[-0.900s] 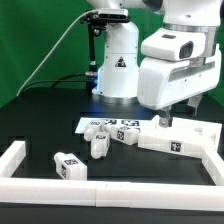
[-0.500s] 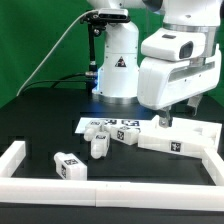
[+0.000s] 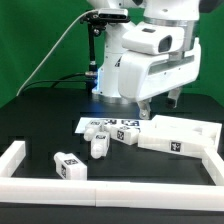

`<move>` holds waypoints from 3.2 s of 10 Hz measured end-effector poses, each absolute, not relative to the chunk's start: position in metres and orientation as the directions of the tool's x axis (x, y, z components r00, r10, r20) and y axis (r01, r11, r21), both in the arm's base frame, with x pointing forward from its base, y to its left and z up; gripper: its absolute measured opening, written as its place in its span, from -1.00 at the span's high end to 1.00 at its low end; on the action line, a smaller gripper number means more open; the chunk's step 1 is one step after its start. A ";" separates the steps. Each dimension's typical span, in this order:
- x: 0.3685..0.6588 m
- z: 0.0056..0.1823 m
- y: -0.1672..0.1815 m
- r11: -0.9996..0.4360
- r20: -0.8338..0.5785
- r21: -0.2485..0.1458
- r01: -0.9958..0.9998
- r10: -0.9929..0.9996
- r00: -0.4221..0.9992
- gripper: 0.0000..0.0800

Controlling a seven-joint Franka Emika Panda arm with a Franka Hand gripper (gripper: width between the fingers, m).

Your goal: Assemble one leg

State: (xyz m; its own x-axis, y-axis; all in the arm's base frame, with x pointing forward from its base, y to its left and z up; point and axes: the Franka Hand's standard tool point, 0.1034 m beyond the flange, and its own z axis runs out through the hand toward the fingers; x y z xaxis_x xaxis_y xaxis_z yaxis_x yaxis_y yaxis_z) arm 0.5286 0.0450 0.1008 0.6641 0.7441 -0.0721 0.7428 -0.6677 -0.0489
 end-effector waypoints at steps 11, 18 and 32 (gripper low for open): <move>0.461 0.096 0.060 -0.839 -0.011 0.007 0.544 0.544 0.839 -0.63; 0.467 0.107 0.059 -0.897 0.013 0.003 0.441 0.441 0.897 -0.63; 0.416 0.070 0.040 -0.980 -0.035 -0.073 -0.186 -0.184 0.982 -0.63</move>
Offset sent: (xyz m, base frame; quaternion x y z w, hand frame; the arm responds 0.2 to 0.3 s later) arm 0.0000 0.0000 0.0000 0.0000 0.0000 0.0000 1.0000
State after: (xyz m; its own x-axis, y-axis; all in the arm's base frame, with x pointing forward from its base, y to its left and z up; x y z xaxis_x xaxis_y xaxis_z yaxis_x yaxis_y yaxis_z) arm 0.4155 0.0401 0.0705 0.9823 -0.1840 -0.0346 -0.1861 -0.9799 -0.0725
